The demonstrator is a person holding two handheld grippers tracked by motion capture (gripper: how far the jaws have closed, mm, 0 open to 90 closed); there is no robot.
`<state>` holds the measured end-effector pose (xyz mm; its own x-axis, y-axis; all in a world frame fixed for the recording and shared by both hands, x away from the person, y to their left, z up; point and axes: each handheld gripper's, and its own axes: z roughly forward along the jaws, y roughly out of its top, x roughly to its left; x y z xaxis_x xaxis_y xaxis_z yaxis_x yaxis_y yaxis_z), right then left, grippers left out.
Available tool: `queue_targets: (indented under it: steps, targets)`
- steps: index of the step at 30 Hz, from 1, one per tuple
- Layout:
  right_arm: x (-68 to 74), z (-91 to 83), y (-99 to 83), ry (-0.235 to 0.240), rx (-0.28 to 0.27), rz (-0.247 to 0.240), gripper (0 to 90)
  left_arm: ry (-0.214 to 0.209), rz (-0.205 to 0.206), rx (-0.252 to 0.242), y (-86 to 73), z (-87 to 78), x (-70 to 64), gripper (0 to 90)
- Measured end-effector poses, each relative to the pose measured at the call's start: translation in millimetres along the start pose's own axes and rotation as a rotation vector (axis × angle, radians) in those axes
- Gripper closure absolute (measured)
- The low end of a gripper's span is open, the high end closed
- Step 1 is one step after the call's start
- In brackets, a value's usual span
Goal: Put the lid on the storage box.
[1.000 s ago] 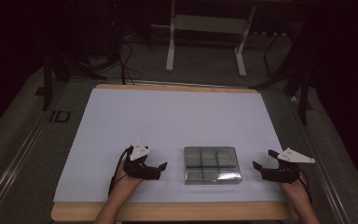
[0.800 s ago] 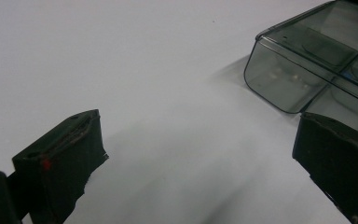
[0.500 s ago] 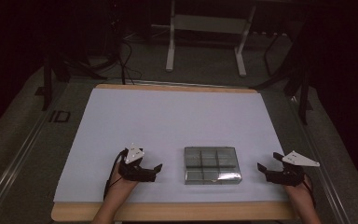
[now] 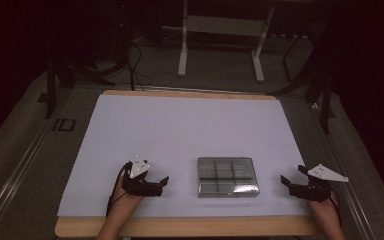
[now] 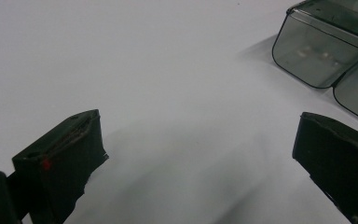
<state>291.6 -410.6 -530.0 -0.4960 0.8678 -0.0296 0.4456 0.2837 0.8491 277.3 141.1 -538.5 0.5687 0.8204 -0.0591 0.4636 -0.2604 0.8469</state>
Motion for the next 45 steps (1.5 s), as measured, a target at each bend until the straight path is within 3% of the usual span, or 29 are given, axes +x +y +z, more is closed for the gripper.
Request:
queue_targets:
  steps: [20,45]
  targets:
    - [2.1,-1.8,-2.5,-0.099,-0.026,0.026,14.3,0.029,-0.02,-0.066,-4.5,-5.5,-0.3,2.6]
    - [3.7,0.2,-2.3,-0.111,-0.007,0.013,14.7,0.043,-0.007,-0.072,-5.1,-5.9,-2.0,2.6]
